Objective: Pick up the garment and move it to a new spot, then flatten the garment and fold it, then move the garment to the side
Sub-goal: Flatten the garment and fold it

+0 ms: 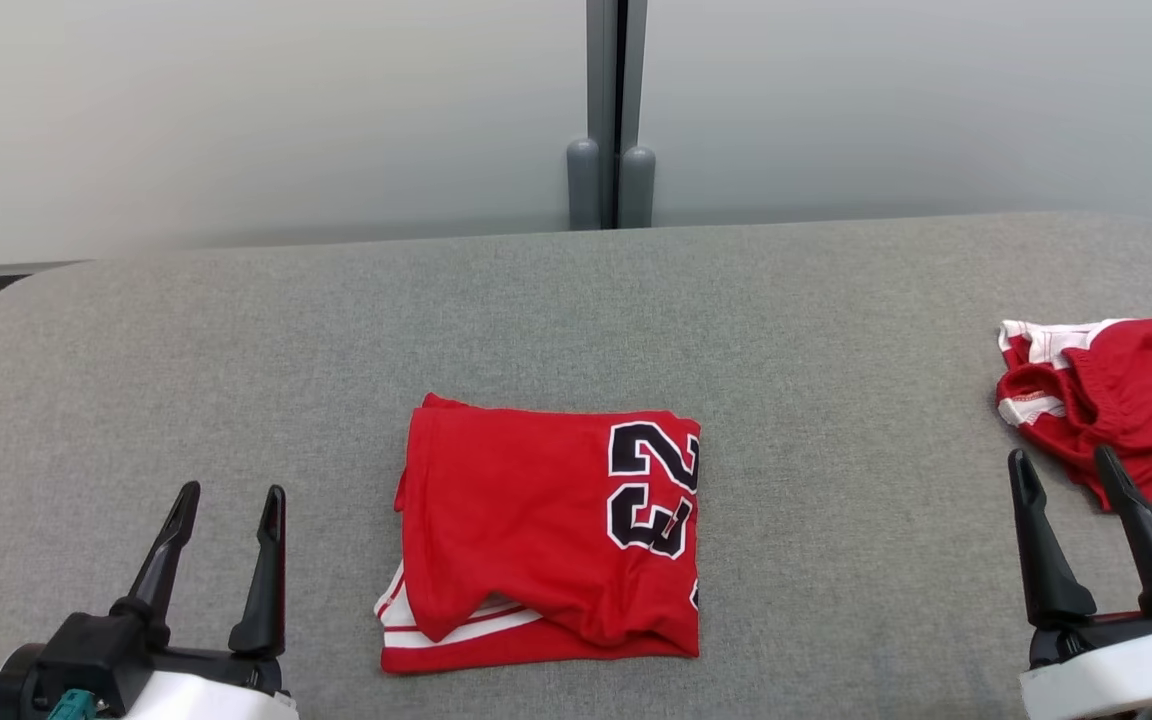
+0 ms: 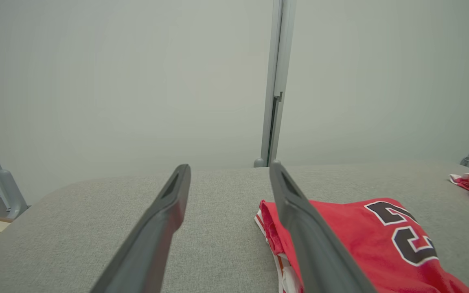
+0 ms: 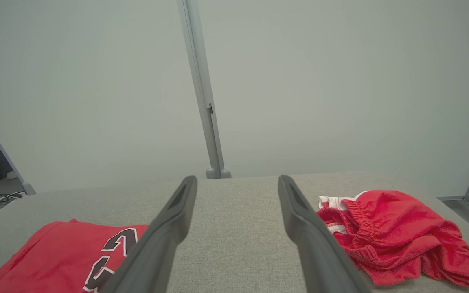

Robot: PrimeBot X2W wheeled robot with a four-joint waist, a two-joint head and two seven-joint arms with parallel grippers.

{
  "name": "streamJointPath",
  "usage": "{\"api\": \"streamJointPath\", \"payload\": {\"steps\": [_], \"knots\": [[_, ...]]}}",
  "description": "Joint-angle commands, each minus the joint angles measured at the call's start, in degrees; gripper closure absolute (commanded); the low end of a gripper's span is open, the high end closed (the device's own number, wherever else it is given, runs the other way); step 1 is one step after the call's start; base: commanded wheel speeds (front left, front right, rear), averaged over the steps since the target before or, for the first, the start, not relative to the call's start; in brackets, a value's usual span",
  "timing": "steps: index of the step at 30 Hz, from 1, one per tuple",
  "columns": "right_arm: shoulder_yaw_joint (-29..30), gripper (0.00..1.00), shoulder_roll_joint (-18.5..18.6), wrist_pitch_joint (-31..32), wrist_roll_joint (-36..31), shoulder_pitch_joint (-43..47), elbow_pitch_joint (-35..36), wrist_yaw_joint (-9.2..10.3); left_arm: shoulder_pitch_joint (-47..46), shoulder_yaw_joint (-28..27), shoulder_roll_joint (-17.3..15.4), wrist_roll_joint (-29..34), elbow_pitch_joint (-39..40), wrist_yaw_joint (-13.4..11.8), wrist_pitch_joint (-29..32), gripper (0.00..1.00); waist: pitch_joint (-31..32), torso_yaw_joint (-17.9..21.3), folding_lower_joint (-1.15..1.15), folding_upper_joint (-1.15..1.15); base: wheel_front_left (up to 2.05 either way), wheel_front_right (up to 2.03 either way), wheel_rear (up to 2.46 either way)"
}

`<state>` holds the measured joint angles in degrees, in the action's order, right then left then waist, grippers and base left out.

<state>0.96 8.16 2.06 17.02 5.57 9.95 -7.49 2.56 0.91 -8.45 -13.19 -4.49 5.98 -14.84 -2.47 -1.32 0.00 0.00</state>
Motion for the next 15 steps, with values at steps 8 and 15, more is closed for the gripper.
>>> {"api": "streamJointPath", "payload": {"steps": [8, 15], "knots": [[0.1, 0.0, 0.0, 1.5, 0.2, 2.8, 2.1, 0.0, 2.3, 0.1, -0.8, -0.1, 1.4, -1.1, 1.6, 0.0, 2.7, 0.7, 0.0, 0.0, 0.0, 0.0, 0.0], [0.0, 0.0, -0.4, 1.2, 0.2, 3.3, 2.5, 0.0, 2.6, 0.4, -0.8, -0.3, 1.9, -1.7, 2.2, 0.0, 2.8, 0.7, 0.0, 0.0, 0.0, 0.0, 0.0]]}}
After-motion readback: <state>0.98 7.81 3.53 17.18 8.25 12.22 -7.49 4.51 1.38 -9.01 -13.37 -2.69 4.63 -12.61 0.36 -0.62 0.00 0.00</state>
